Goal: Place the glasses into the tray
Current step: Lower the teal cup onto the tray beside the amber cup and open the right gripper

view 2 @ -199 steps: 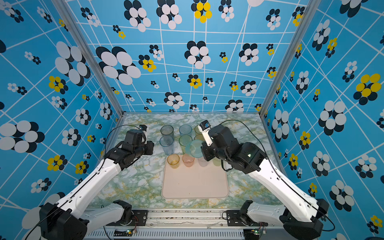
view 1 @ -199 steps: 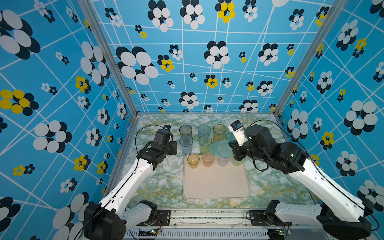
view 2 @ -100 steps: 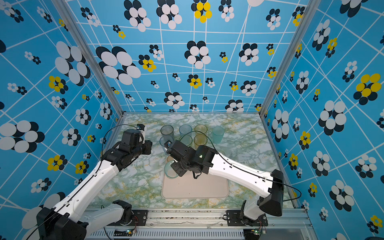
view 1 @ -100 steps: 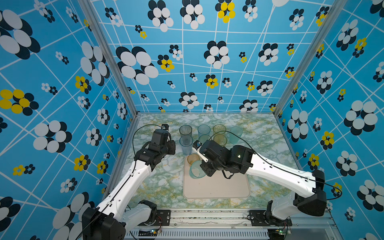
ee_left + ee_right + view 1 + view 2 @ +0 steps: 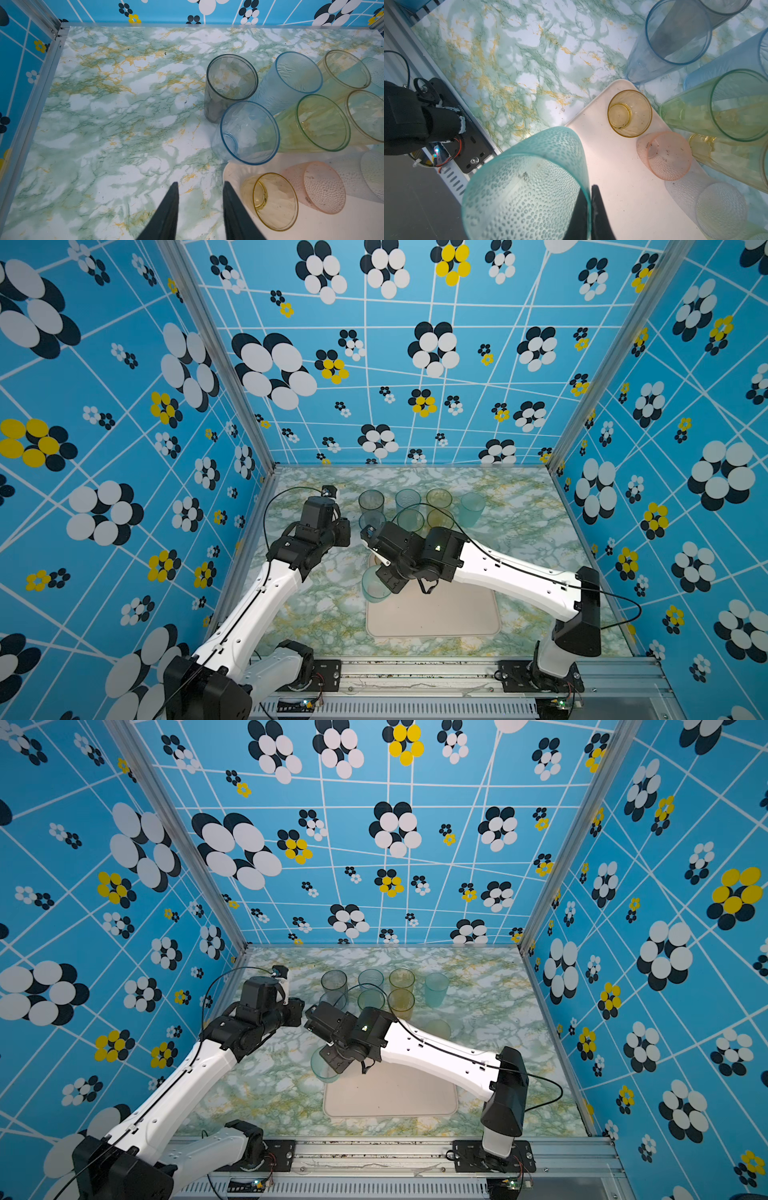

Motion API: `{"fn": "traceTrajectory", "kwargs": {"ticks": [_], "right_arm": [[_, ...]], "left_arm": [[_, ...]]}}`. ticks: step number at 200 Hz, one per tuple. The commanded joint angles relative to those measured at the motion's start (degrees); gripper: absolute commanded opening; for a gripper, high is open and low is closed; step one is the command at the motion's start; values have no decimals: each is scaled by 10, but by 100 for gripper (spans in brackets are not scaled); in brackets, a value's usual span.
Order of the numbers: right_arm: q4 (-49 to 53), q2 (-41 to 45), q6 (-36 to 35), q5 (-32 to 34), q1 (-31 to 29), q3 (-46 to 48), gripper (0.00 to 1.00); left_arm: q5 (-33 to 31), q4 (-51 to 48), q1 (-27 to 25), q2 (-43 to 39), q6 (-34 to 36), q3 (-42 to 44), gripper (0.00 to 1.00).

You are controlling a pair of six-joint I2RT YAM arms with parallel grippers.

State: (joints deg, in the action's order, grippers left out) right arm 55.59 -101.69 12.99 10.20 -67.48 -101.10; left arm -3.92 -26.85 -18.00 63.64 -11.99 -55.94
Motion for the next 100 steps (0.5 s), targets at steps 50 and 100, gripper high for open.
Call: {"fn": "traceTrajectory", "kwargs": {"ticks": [50,100], "right_arm": [[55,-58,-17,10,-4,-62,2],[54,-89,-2,12,-2,-62,2]], "left_arm": [[13,13,5,-15,-7,19,37],[18,13,6,-12,-4,22,37]]}}
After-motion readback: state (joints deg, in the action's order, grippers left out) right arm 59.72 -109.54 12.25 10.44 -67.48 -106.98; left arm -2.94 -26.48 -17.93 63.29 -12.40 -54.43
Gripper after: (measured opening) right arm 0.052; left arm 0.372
